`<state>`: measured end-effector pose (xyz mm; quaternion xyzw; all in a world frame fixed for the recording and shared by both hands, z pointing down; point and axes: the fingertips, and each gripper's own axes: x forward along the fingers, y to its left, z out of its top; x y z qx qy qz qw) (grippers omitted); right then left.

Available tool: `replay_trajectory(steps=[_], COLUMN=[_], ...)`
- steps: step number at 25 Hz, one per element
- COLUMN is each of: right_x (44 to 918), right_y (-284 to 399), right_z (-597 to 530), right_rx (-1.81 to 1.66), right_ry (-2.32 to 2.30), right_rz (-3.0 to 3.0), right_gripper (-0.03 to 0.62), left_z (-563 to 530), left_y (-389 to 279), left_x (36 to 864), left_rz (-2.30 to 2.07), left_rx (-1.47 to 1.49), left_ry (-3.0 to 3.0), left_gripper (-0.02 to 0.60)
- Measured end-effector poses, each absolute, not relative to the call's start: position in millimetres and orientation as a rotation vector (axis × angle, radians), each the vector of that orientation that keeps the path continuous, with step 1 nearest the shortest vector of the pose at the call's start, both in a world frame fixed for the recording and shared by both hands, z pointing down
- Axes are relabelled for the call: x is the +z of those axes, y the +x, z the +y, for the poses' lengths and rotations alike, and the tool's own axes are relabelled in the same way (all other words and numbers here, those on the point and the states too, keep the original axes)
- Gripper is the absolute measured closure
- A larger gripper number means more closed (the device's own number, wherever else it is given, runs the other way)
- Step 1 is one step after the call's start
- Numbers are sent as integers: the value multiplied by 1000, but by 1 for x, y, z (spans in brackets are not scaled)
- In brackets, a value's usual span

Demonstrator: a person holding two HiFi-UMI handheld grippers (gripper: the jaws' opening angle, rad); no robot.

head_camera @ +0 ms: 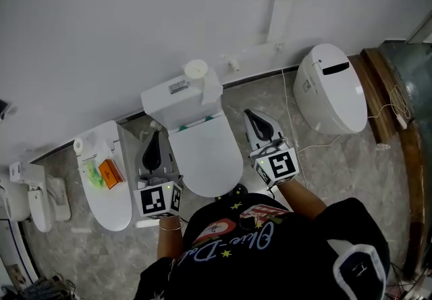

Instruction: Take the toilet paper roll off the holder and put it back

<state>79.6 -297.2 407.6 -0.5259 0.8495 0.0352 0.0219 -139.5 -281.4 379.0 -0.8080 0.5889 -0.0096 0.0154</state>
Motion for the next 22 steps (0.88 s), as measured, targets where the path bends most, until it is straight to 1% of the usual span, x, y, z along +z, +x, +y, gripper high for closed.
replay_trajectory(steps=[8, 22], right_x=[388, 386], right_y=[77, 71], right_z=[-282, -275], right_rx=[172, 289], right_ry=[-1609, -1650], right_rz=[2649, 2701], right_gripper=[580, 580], left_z=[-273, -264], left_y=[-123, -127], left_x=[377, 374], left_rz=[1783, 1787], left_rx=[-29, -52], left_ry=[-2555, -2541], left_gripper=[583, 583])
